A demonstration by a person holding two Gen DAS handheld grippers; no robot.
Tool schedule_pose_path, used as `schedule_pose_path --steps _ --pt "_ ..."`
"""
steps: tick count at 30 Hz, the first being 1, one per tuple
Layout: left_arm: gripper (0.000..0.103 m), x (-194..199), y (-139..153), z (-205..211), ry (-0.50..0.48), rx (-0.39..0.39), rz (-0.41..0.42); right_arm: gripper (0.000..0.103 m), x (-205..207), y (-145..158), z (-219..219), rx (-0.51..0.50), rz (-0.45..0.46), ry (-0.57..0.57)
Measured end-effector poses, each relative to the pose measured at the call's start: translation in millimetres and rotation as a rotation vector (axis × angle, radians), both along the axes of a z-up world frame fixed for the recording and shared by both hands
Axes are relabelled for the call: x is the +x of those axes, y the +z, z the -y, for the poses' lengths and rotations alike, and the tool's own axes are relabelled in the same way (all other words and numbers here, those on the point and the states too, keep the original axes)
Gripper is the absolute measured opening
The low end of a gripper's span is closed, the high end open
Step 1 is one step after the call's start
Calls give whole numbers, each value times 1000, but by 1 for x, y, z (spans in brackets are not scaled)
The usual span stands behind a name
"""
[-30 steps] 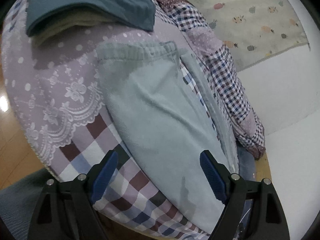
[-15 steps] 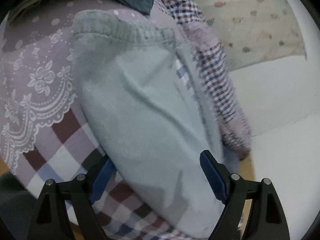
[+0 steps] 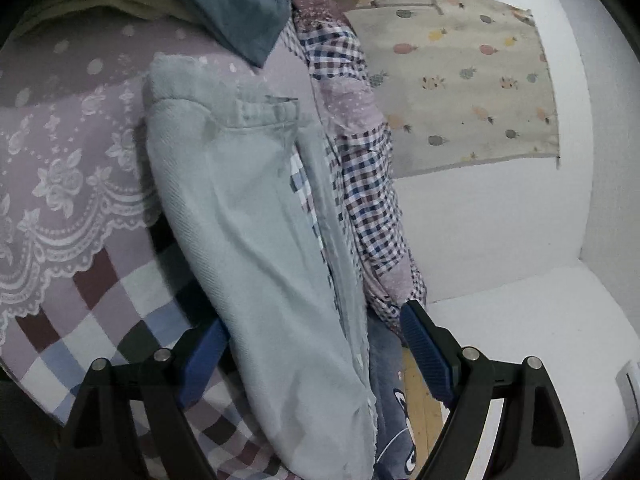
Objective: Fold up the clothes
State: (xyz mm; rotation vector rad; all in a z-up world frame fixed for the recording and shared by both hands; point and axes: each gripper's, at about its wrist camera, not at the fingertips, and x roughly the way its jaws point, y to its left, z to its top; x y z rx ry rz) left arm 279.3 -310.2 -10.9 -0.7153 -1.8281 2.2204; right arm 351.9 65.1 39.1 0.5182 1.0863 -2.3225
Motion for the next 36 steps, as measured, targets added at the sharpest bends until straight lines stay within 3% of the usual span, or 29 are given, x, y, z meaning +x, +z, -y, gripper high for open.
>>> schedule_pose_path --steps 4,13,15,17,21,25,28,30,31,32,36 --pt "87 -3 -10 2 10 2 83 90 4 -3 6 2 1 6" --pt "86 -11 -10 -9 -47 -29 91 89 6 -20 15 81 -47 6" --pt "78 -10 -11 -7 -32 -24 95 89 6 -23 15 98 -79 1" --pt "58 -10 -13 -4 -23 -23 110 89 3 -29 15 122 -81 -3" --pt "43 -10 -15 1 -6 -10 112 86 -1 -38 16 155 -94 0" --pt "32 -4 -11 10 24 -7 70 55 -4 -40 19 164 -86 1" --pt "32 -2 -9 19 62 -12 66 45 -5 -46 22 189 -63 13" --pt "41 -1 -9 25 95 -46 114 31 -6 -50 23 209 -40 25" --pt "53 -1 -9 27 112 -66 141 20 -5 -49 24 202 -25 33" --pt "57 0 -10 30 129 -87 168 9 -5 -48 23 194 -22 36" --pt "57 -10 -12 32 117 -95 181 3 -5 -24 16 94 -54 14"
